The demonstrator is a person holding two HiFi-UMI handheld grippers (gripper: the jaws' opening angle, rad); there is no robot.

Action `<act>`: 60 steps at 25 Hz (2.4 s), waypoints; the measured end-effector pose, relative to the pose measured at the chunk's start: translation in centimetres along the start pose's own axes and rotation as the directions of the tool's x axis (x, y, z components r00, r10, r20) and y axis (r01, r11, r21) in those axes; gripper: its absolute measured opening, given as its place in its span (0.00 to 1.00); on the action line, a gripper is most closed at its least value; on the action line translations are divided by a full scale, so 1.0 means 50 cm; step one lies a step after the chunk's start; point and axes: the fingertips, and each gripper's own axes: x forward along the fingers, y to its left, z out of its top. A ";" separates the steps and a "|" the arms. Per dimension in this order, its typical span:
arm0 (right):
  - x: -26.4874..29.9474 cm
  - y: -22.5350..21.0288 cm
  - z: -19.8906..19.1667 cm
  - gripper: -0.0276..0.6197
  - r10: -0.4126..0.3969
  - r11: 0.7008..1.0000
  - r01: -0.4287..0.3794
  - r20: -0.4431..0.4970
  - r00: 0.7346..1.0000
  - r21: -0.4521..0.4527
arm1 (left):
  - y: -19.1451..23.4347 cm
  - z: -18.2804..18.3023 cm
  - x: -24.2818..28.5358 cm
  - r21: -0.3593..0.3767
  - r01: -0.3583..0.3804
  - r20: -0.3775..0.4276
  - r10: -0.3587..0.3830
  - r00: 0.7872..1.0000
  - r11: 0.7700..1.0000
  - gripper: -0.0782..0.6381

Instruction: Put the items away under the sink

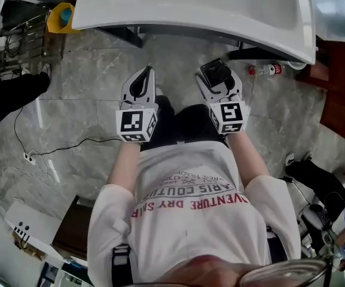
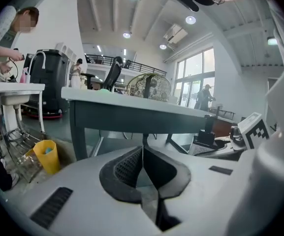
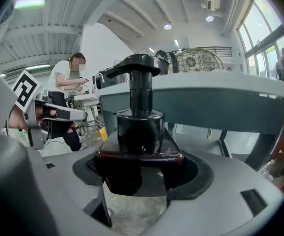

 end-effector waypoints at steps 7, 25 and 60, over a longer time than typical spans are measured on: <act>0.176 -0.023 -0.152 0.61 0.026 0.999 -0.024 0.041 0.999 -0.031 | 0.084 -0.133 0.131 0.032 -0.007 0.101 0.003 0.995 0.999 0.15; 0.418 -0.074 -0.206 0.61 -0.054 0.996 0.062 0.124 0.991 -0.061 | 0.160 -0.260 0.230 0.101 0.000 0.200 -0.021 0.980 0.995 0.15; 0.613 -0.160 -0.128 0.62 -0.427 0.904 0.420 0.129 0.895 0.082 | 0.243 -0.310 0.241 0.079 0.009 0.153 -0.021 0.988 0.997 0.15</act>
